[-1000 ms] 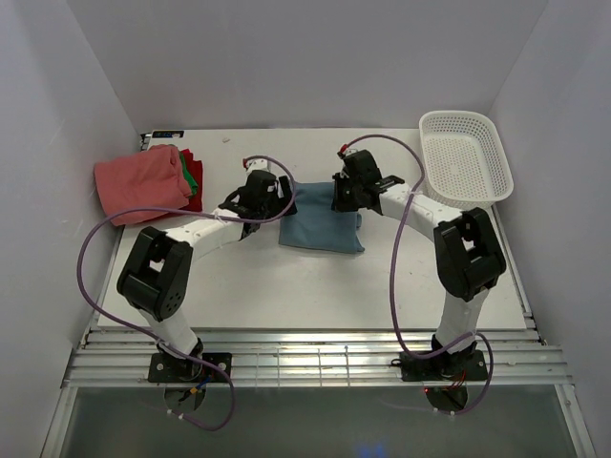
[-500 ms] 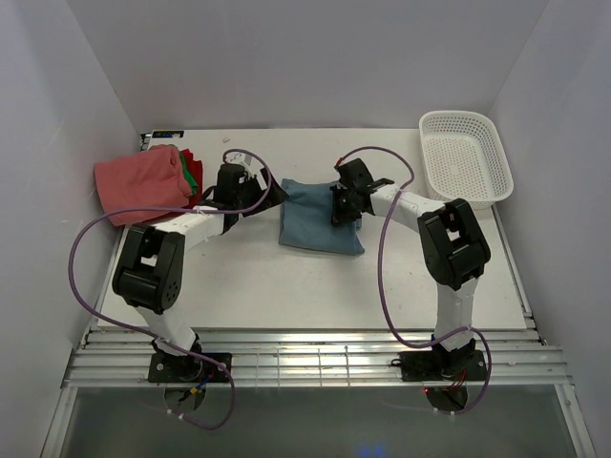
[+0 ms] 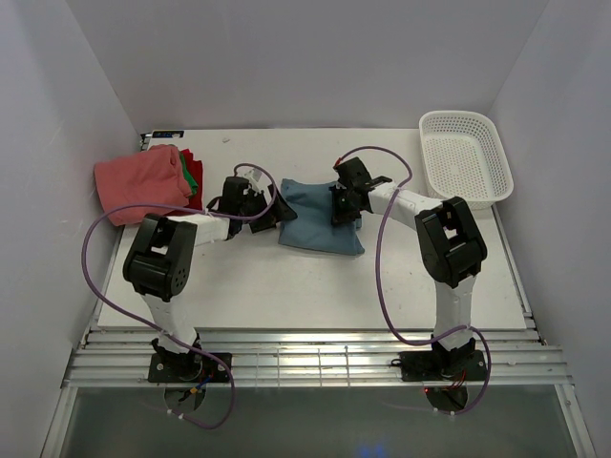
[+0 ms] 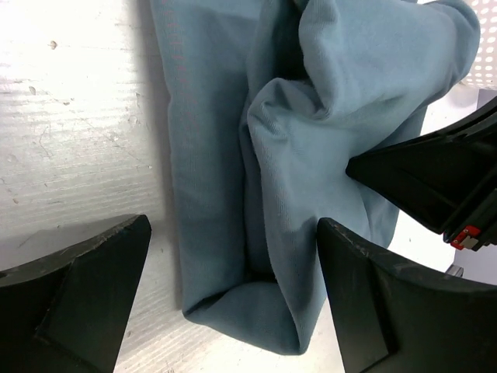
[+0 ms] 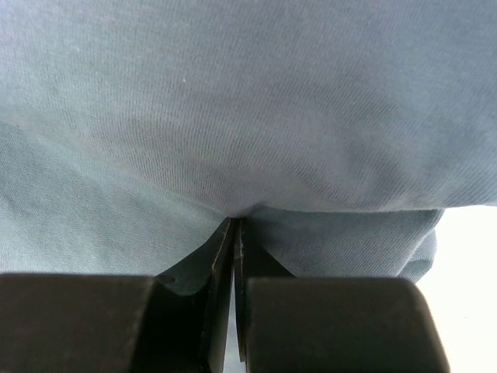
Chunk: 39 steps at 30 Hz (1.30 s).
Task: Fold and stack the t-shirts
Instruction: Fold the tshirt
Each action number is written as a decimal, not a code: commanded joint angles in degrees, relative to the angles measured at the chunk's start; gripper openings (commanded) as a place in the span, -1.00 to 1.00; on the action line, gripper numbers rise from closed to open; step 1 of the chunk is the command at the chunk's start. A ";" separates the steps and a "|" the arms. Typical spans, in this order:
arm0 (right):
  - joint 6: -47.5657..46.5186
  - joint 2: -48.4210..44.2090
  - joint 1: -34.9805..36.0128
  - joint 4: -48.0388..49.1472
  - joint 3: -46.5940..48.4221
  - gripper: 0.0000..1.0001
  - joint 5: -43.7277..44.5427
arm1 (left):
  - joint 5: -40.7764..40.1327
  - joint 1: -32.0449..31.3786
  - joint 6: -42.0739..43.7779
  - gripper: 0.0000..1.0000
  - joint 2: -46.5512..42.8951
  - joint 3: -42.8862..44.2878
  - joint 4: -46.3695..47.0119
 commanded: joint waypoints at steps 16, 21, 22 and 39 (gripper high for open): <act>-0.76 0.51 1.18 -2.53 1.36 -0.85 -0.53 | 3.37 -2.32 -2.62 0.96 7.99 2.72 8.01; -0.41 -0.19 1.71 -2.44 1.10 -0.85 -0.79 | 2.31 -6.88 -4.90 0.96 10.98 5.78 9.16; -0.41 -0.28 1.80 -2.44 0.58 -0.84 -0.79 | 2.05 -7.68 -5.26 0.96 11.94 6.40 9.25; 0.82 -3.79 2.85 0.28 -5.75 -0.85 -0.80 | -0.59 -12.87 -7.64 -1.00 13.63 7.03 10.04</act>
